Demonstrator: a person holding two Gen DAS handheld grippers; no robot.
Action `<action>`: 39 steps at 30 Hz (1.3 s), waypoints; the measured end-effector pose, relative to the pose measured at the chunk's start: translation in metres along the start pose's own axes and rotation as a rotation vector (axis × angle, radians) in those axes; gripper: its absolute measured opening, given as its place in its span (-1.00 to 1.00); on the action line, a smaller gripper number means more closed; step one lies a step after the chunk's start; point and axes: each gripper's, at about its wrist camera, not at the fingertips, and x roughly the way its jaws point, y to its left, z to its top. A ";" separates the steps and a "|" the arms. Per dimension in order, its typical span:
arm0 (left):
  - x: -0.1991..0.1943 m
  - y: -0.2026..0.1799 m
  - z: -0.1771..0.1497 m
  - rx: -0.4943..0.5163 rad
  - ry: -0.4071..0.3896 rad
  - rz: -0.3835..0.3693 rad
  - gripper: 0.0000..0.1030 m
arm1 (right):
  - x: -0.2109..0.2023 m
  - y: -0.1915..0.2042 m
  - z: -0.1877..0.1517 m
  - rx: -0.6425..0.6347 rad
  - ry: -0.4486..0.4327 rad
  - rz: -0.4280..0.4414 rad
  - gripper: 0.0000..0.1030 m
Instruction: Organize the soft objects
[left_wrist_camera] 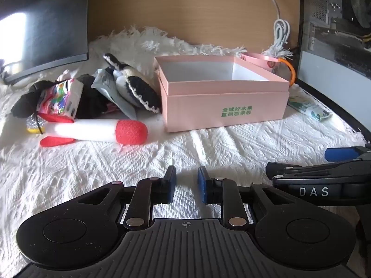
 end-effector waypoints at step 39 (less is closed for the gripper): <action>-0.001 -0.002 0.001 -0.017 -0.008 -0.012 -0.55 | 0.000 0.001 0.000 0.000 0.000 0.000 1.00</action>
